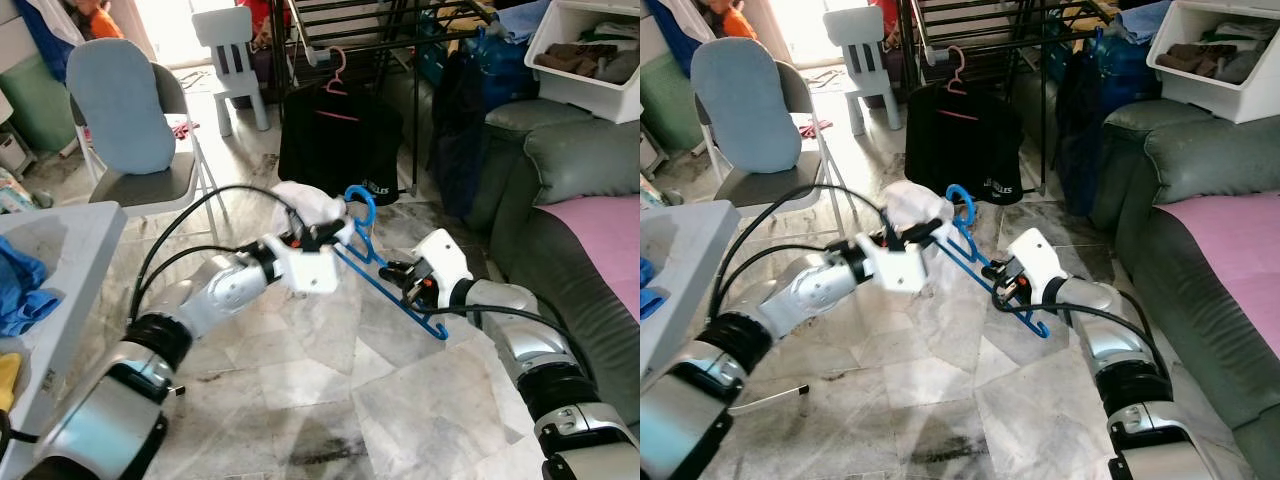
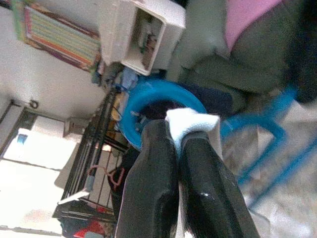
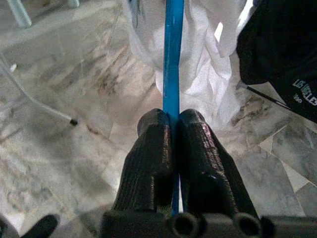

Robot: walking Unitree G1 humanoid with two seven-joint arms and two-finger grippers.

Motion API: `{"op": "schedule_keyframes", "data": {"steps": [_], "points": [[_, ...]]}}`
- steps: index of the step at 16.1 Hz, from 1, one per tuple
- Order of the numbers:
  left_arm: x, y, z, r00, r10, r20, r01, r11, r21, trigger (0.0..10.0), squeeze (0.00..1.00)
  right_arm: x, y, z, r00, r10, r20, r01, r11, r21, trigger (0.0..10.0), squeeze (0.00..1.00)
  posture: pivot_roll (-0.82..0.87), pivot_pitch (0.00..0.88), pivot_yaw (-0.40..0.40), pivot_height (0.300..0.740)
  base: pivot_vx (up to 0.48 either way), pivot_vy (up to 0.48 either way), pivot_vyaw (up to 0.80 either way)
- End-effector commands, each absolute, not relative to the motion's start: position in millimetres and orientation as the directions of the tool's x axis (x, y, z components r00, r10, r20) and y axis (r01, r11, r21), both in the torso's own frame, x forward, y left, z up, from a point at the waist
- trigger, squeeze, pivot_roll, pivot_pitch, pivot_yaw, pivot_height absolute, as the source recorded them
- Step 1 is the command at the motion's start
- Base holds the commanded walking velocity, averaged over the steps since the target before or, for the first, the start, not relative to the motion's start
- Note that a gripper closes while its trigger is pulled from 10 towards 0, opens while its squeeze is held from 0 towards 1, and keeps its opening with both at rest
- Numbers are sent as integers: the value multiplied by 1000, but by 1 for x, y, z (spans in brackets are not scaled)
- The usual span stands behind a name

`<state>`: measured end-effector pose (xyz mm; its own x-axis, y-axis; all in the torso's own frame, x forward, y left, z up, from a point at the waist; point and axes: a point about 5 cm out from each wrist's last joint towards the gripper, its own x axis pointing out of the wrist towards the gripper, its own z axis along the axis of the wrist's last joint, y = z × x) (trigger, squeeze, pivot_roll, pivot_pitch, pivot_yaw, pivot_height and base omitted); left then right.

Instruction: Hang hanger

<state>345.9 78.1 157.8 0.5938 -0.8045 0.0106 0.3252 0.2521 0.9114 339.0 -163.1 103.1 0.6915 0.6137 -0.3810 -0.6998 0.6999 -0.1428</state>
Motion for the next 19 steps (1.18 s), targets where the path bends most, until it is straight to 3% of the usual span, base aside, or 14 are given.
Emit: {"op": "schedule_keyframes", "data": {"steps": [1,5,7,8,11,12,13,15,17,19], "points": [[345,77,164,592,-805,42,333,291,897,10000,0,339,-157,102,688,621,-376,-709,687,-163,10000,0,-94,0,76,740,0,0,0],[343,70,164,629,-771,99,481,486,729,10000,0,329,-142,78,687,579,-439,-703,682,-201,10000,0,-101,0,77,740,0,0,0],[342,76,162,689,-712,135,543,631,554,10000,0,323,-144,60,701,506,-502,-669,711,-216,10000,0,-102,0,69,740,0,0,0],[343,82,160,721,-679,139,539,676,503,10000,0,319,-145,55,693,506,-513,-666,721,-190,10000,0,-102,0,69,740,0,0,0],[359,137,157,898,-418,135,350,866,358,10000,0,318,-176,54,822,343,-454,-447,883,-141,10000,0,-111,0,54,740,0,0,0],[359,141,157,907,-399,133,333,875,351,10000,0,318,-180,54,836,323,-444,-422,895,-143,10000,0,-112,0,52,740,0,0,0],[359,157,153,938,-332,100,273,886,375,10000,0,322,-193,61,885,254,-390,-308,948,-82,10000,0,-114,0,51,740,0,0,0],[353,181,136,965,-258,34,205,835,511,10000,0,326,-209,72,916,203,-346,-214,977,4,10000,0,-124,0,52,740,0,0,0],[343,179,129,956,-293,21,237,812,533,10000,0,327,-218,71,920,139,-367,-143,990,17,10000,0,-132,0,49,740,0,0,0],[326,161,117,915,-403,-21,318,688,652,10000,0,331,-228,71,920,56,-387,-24,996,87,10000,0,-122,0,44,740,0,0,0]]}}
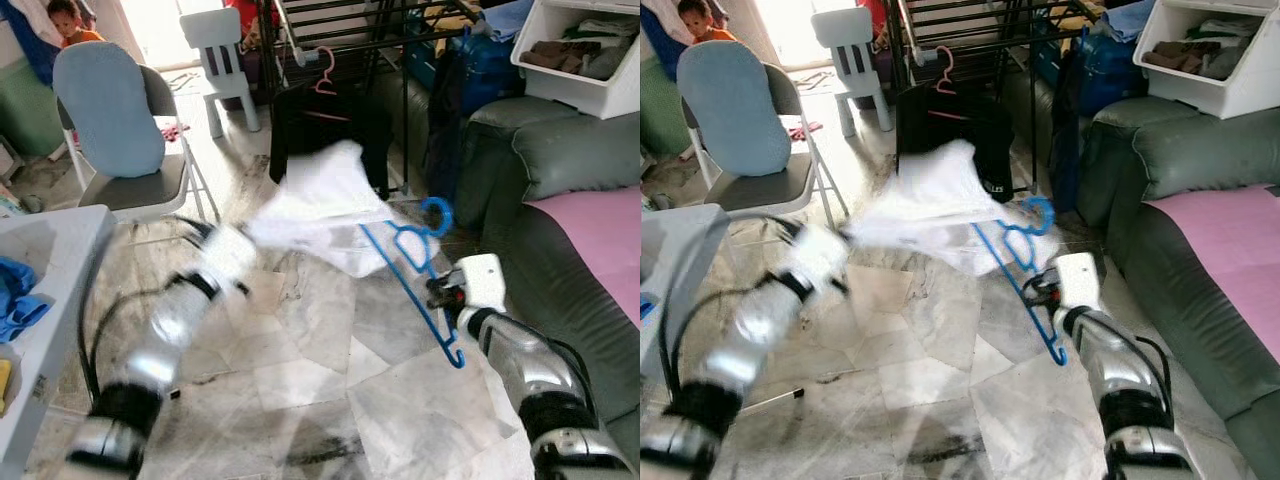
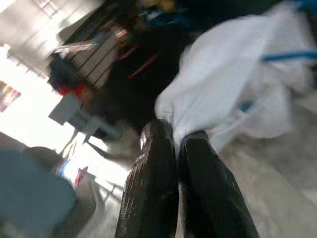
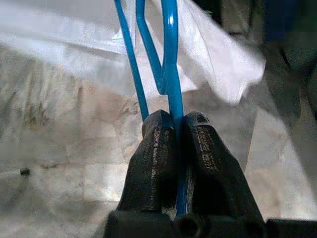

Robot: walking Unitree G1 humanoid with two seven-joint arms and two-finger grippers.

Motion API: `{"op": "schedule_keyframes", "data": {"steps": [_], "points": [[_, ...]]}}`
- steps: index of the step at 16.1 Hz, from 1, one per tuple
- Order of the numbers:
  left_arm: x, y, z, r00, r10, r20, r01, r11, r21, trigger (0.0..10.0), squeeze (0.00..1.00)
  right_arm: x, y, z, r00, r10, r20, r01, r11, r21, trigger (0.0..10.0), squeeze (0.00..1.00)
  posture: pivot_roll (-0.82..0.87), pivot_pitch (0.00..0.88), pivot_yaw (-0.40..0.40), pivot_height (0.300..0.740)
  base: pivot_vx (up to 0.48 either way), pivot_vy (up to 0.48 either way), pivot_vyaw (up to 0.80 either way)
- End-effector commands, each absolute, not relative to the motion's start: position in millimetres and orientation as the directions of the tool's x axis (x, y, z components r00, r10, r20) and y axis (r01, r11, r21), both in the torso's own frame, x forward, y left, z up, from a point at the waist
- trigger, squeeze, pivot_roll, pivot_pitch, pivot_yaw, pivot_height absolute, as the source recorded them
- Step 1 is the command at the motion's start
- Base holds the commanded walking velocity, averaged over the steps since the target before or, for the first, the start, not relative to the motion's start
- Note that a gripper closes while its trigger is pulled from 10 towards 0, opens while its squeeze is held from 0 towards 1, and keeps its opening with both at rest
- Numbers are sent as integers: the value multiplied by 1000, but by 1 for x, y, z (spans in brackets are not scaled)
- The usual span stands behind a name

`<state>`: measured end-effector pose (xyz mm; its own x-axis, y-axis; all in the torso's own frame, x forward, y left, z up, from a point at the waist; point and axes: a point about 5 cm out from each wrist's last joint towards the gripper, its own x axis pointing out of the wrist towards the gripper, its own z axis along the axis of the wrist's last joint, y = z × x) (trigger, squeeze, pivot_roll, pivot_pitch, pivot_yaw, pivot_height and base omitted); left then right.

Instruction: Hang hanger

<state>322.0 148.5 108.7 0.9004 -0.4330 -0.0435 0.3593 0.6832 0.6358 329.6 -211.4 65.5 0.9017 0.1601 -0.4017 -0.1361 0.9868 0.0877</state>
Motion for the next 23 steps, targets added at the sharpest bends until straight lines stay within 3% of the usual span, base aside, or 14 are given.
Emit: {"op": "schedule_keyframes", "data": {"steps": [1,4,5,6,8,9,11,13,16,19,20,22,23], "points": [[316,150,108,896,-442,-50,351,634,689,10000,0,333,-230,74,924,41,-381,7,992,124,10000,0,-121,0,43,740,0,0,0],[301,126,97,881,-469,-59,394,659,640,10000,0,343,-240,90,948,-64,-313,109,985,130,10000,0,-122,0,36,740,0,0,0],[294,116,97,875,-480,-65,407,657,635,10000,0,347,-249,97,944,-135,-303,207,953,221,10000,0,-123,0,36,740,0,0,0],[291,108,99,873,-484,-60,404,649,645,10000,0,351,-244,100,944,-85,-319,196,922,334,10000,0,-118,0,35,740,0,0,0],[294,97,107,861,-509,-5,375,628,682,10000,0,352,-206,98,913,217,-346,-109,946,304,10000,0,-119,0,30,740,0,0,0],[305,94,121,864,-501,49,340,653,677,10000,0,336,-178,82,796,429,-427,-356,902,244,10000,0,-123,0,27,740,0,0,0],[317,92,142,867,-485,116,305,700,646,10000,0,310,-171,59,666,521,-534,-537,832,143,10000,0,-128,0,29,740,0,0,0],[323,94,154,875,-460,150,284,739,611,10000,0,291,-185,44,594,516,-618,-579,807,118,10000,0,-132,0,33,740,0,0,0],[328,97,161,885,-432,173,258,765,591,10000,0,278,-223,35,573,403,-713,-533,845,49,10000,0,-133,0,32,740,0,0,0],[330,97,169,871,-449,201,271,778,567,10000,0,279,-254,32,623,262,-737,-411,911,-23,10000,0,-141,0,36,740,0,0,0],[323,89,175,820,-528,222,314,738,597,10000,0,296,-266,43,743,129,-657,-198,980,-31,10000,0,-132,0,39,740,0,0,0],[310,75,167,745,-647,162,423,646,636,10000,0,314,-266,60,842,49,-537,-34,999,37,10000,0,-123,0,41,740,0,0,0],[302,67,152,700,-711,66,483,540,690,10000,0,325,-265,72,891,-16,-453,80,989,123,10000,0,-122,0,43,740,0,0,0]]}}
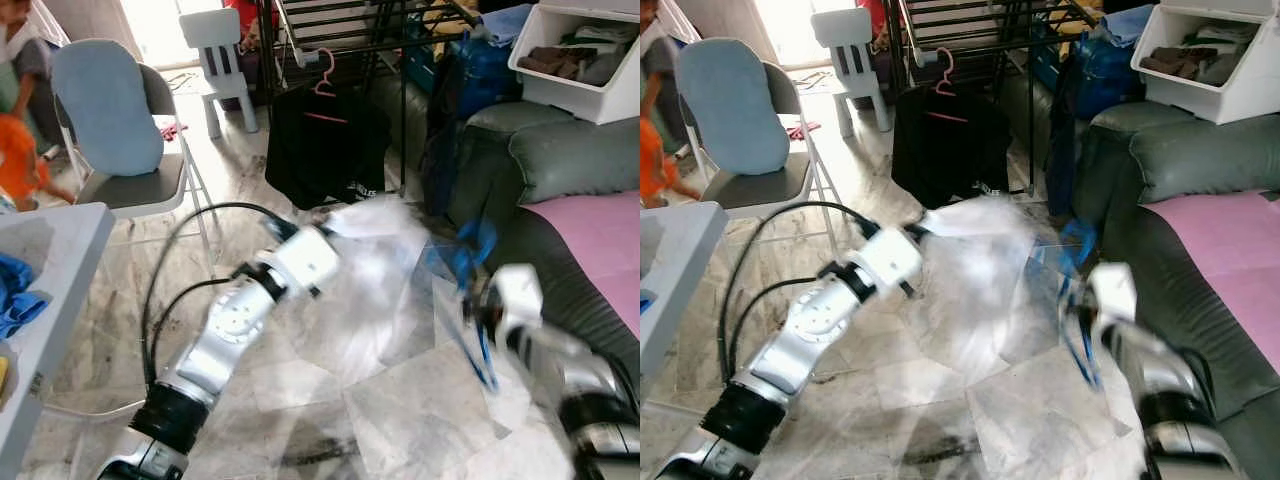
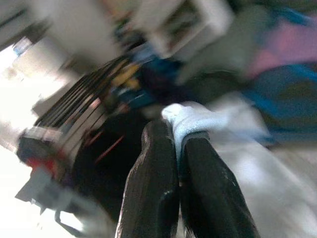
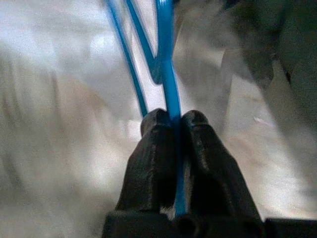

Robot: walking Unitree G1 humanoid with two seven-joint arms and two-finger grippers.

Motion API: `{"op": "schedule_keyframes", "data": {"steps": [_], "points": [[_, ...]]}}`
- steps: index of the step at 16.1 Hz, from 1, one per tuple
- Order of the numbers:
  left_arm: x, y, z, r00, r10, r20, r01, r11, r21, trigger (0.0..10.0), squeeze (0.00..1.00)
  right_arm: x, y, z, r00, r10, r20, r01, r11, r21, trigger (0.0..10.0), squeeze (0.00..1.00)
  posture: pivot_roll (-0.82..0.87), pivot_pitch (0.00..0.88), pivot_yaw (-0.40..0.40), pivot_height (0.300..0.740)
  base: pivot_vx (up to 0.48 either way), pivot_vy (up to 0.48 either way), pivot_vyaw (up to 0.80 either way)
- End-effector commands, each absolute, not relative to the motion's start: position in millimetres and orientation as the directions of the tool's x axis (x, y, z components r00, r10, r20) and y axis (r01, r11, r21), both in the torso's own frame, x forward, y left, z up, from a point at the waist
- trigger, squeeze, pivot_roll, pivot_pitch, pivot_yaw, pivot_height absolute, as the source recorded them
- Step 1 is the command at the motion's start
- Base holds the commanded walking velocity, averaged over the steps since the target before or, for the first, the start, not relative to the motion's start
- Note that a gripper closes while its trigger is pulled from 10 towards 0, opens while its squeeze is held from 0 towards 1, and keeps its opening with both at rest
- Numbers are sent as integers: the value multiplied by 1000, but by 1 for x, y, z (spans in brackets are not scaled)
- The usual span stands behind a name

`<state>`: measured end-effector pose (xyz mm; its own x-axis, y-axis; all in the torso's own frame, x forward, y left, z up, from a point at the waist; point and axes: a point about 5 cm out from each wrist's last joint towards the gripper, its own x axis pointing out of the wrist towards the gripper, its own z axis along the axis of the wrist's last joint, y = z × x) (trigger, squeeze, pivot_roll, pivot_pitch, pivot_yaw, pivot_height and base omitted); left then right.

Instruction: Hang hanger

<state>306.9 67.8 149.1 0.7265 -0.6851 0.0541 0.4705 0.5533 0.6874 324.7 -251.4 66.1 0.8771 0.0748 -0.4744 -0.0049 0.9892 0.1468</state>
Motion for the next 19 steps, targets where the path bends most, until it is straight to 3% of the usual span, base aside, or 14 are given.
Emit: {"op": "schedule_keyframes", "data": {"steps": [1,2,3,4,6,9,11,13,15,19], "points": [[296,65,123,694,-716,-76,502,405,764,10000,0,339,-255,88,933,-16,-359,153,921,357,10000,0,-120,0,45,740,0,0,0],[296,68,113,706,-698,-117,500,375,780,10000,0,347,-237,97,942,100,-320,36,919,393,10000,0,-122,0,47,740,0,0,0],[296,69,110,708,-697,-116,507,386,770,10000,0,351,-221,104,939,185,-291,-80,938,336,10000,0,-124,0,46,740,0,0,0],[302,74,106,754,-643,-132,507,443,740,10000,0,353,-201,110,909,305,-284,-216,928,304,10000,0,-120,0,45,740,0,0,0],[300,70,103,734,-662,-152,527,415,741,10000,0,352,-192,111,892,345,-292,-284,930,231,10000,0,-122,0,45,740,0,0,0],[299,54,112,734,-676,-67,484,452,750,10000,0,337,-177,92,773,475,-421,-423,880,216,10000,0,-123,0,48,740,0,0,0],[311,53,135,793,-604,76,384,592,709,10000,0,304,-165,75,605,614,-507,-620,763,184,10000,0,-132,0,48,740,0,0,0],[326,69,156,847,-500,182,272,700,660,10000,0,278,-187,53,503,572,-648,-704,706,76,10000,0,-135,0,49,740,0,0,0],[334,80,165,869,-445,218,223,743,631,10000,0,268,-206,49,479,535,-695,-704,707,59,10000,0,-136,0,51,740,0,0,0],[340,98,164,882,-422,211,185,720,669,10000,0,266,-244,47,533,384,-754,-619,785,-38,10000,0,-145,0,54,740,0,0,0]]}}
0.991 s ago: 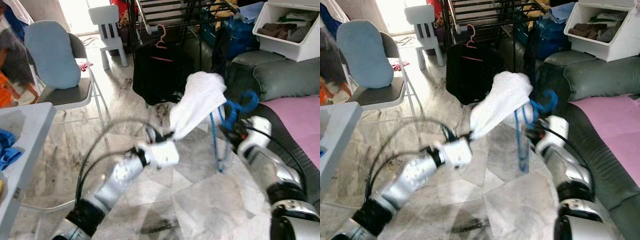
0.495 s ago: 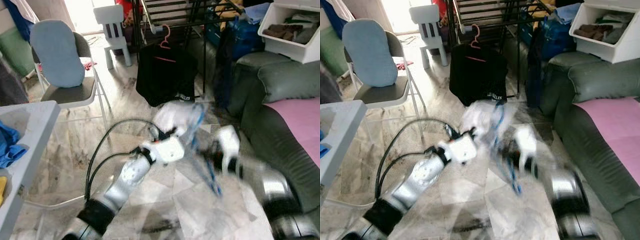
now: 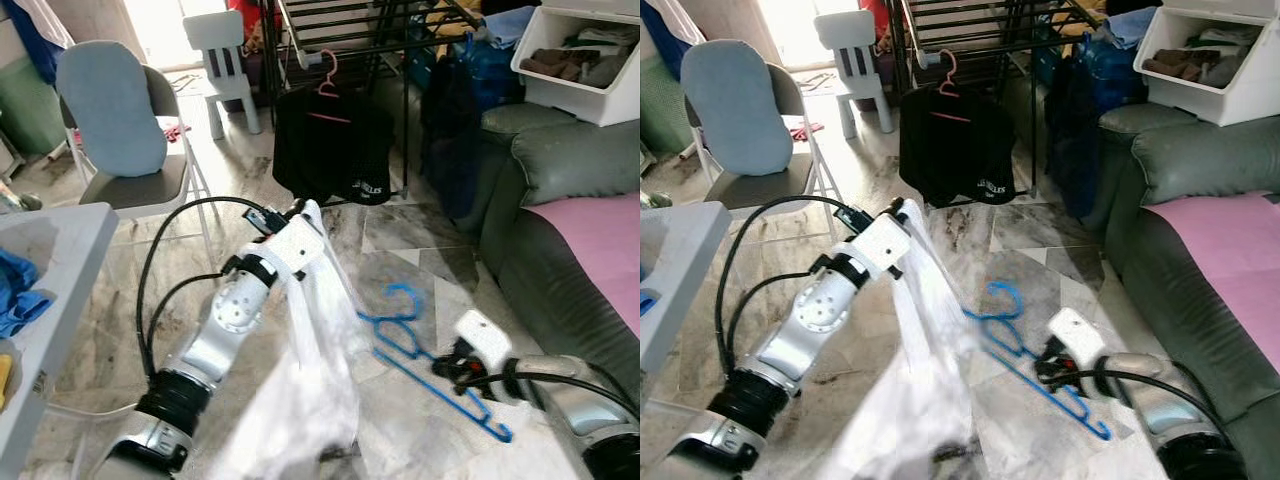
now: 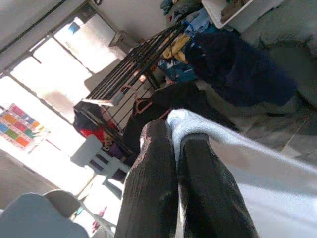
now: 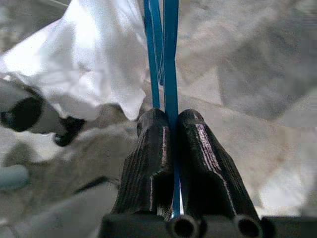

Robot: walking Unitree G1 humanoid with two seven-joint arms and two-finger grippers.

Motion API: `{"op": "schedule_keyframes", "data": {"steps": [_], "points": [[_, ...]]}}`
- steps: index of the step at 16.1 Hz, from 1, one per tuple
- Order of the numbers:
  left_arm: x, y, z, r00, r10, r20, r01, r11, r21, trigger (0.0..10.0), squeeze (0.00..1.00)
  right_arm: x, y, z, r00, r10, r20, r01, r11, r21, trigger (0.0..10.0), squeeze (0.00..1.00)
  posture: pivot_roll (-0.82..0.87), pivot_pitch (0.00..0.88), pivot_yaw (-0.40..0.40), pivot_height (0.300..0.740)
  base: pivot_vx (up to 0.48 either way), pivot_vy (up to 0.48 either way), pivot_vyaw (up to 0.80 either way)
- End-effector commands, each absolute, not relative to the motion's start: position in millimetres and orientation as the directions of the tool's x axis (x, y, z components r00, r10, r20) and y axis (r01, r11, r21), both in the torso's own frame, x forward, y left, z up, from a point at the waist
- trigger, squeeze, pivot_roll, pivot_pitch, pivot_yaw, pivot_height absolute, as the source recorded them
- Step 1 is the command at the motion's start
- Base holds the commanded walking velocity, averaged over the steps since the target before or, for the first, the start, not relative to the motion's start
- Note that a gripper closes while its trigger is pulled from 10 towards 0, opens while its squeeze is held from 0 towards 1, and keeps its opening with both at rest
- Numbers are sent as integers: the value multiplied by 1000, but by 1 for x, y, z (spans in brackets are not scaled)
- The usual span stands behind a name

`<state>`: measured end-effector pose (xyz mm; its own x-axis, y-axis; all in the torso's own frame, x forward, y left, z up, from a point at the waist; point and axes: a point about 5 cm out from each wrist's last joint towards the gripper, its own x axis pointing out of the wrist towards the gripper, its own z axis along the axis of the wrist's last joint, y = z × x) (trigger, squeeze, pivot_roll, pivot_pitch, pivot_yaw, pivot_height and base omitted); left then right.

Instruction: Hang hanger

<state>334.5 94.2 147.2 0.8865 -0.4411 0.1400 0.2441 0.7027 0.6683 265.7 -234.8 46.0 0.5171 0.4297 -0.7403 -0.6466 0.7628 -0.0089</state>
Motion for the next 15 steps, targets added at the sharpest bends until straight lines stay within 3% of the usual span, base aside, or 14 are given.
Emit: {"op": "schedule_keyframes", "data": {"steps": [1,5,8,10,11,14,15], "points": [[339,100,161,883,-424,199,187,708,681,10000,0,270,-247,50,559,361,-747,-601,797,-64,10000,0,-144,0,55,740,0,0,0],[332,103,139,851,-519,80,262,552,792,10000,0,308,-261,81,817,189,-545,-360,906,-225,10000,0,-143,0,50,740,0,0,0],[330,101,131,839,-544,28,291,491,821,10000,0,320,-263,93,894,142,-425,-224,963,-149,10000,0,-139,0,49,740,0,0,0],[331,104,127,845,-535,16,296,492,819,10000,0,317,-245,91,851,298,-433,-355,933,-54,10000,0,-140,0,50,740,0,0,0],[330,103,127,841,-540,17,296,487,822,10000,0,318,-248,89,857,264,-443,-337,937,-93,10000,0,-136,0,48,740,0,0,0],[330,101,125,838,-545,12,298,476,827,10000,0,318,-243,89,823,338,-456,-407,912,-58,10000,0,-138,0,45,740,0,0,0],[331,100,126,839,-544,25,293,489,822,10000,0,311,-237,83,739,427,-521,-513,858,-24,10000,0,-138,0,45,740,0,0,0]]}}
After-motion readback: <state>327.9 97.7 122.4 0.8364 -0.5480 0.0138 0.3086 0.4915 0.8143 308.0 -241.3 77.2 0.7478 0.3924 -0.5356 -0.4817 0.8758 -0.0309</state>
